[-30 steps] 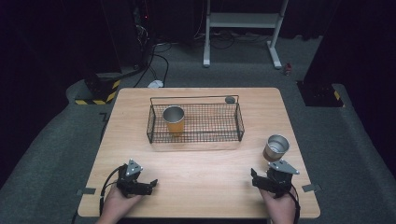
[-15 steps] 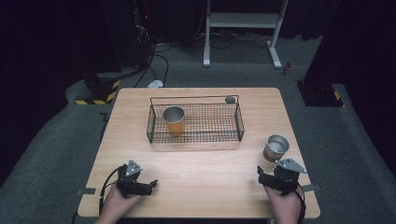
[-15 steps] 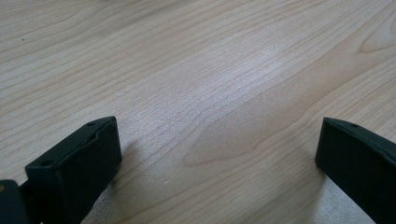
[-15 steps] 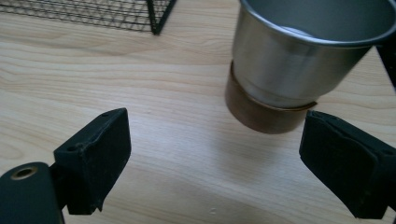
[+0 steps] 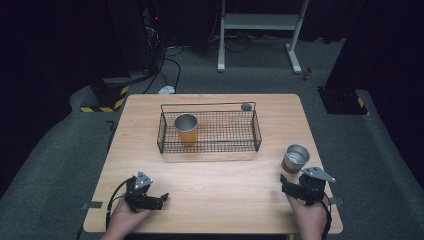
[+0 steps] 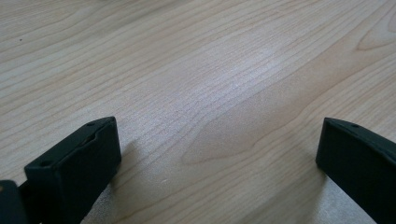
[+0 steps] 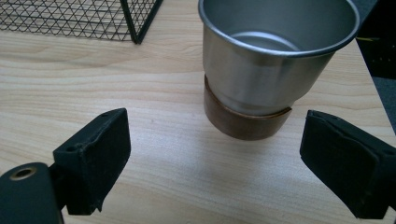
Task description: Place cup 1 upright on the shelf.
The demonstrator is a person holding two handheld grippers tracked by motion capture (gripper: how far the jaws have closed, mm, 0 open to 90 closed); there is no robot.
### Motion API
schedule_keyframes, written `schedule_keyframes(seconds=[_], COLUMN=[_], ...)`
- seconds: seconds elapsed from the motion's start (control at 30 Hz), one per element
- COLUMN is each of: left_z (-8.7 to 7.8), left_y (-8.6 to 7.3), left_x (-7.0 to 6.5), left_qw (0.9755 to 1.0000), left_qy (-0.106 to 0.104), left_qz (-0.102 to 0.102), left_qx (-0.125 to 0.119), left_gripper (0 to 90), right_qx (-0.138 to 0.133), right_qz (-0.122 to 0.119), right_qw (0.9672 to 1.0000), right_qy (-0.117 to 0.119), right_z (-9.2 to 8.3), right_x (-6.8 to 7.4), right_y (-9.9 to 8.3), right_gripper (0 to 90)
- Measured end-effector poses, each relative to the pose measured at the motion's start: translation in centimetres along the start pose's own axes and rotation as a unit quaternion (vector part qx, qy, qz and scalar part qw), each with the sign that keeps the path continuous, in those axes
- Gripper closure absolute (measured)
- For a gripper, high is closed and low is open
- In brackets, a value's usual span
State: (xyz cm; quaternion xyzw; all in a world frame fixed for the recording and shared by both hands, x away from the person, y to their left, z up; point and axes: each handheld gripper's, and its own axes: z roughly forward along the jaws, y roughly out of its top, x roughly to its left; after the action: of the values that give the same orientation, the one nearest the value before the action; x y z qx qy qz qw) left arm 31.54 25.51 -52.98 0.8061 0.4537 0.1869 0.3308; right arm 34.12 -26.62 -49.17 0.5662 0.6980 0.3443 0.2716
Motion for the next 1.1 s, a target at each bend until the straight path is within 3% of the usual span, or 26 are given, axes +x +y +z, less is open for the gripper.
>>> schedule_keyframes(seconds=[0.13, 0.47, 0.67, 1.1], left_z=[0.0, 0.0, 0.0, 0.0], left_y=[0.0, 0.0, 0.0, 0.0], left_x=[0.0, 0.0, 0.1, 0.1], left_qw=[1.0, 1.0, 1.0, 1.0], left_qy=[0.0, -0.002, -0.002, -0.005], left_qz=[0.0, 0.0, 0.003, -0.001], left_qx=[0.0, 0.0, -0.001, -0.001], left_gripper=[0.4, 0.5, 0.5, 0.6], right_qx=[0.003, 0.013, 0.002, -0.003], right_qz=[0.002, 0.008, 0.002, 0.013], right_qw=[1.0, 0.9997, 0.9996, 0.9994], right_qy=[0.002, -0.02, -0.028, -0.031], right_z=[0.2, 1.0, 1.1, 2.8], right_x=[-0.3, -1.1, -1.3, -2.1], right_y=[0.1, 0.7, 1.6, 2.5], right_gripper=[8.9, 8.9, 8.9, 8.9])
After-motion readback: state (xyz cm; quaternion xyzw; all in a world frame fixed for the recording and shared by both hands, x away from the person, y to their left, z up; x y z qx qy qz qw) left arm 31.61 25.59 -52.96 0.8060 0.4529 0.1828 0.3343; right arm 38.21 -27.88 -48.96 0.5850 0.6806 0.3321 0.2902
